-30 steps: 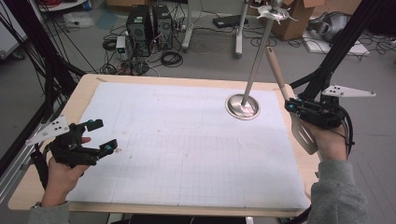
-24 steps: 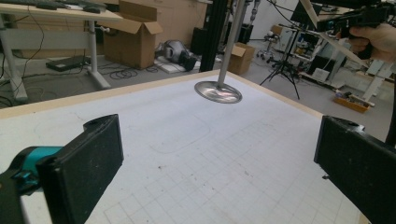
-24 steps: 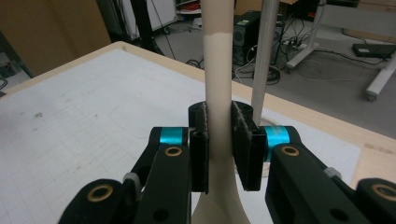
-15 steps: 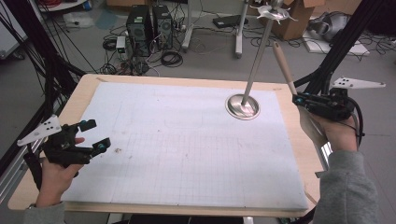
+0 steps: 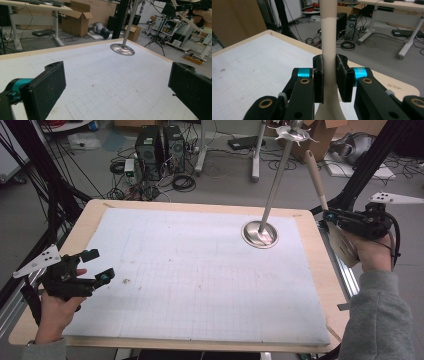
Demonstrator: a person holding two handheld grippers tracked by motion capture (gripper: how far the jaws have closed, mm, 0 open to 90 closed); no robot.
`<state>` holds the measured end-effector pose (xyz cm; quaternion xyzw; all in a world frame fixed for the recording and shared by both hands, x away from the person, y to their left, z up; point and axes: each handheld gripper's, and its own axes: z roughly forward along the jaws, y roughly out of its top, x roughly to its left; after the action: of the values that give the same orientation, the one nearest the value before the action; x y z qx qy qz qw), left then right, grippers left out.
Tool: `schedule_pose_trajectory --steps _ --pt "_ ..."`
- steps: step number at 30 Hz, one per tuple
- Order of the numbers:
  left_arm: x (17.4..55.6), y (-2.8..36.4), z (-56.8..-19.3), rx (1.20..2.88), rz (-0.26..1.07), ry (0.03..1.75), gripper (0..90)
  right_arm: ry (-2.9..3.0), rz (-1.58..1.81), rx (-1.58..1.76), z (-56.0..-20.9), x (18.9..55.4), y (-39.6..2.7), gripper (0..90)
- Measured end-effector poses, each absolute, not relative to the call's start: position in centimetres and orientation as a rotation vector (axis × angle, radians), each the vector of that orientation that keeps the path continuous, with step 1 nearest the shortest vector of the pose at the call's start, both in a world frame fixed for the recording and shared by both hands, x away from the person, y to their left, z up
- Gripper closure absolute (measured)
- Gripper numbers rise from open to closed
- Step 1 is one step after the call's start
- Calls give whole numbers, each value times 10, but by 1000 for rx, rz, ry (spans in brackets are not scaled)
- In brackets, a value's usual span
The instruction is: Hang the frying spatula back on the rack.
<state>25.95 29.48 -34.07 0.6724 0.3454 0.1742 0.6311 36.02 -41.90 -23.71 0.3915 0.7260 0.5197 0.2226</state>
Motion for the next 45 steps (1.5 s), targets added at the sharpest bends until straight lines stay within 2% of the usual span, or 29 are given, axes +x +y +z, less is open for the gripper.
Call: schedule_pose_trajectory --steps 45 --pt "259 308 -354 1530 399 860 18 1958 1583 1148 -232 388 -442 780"
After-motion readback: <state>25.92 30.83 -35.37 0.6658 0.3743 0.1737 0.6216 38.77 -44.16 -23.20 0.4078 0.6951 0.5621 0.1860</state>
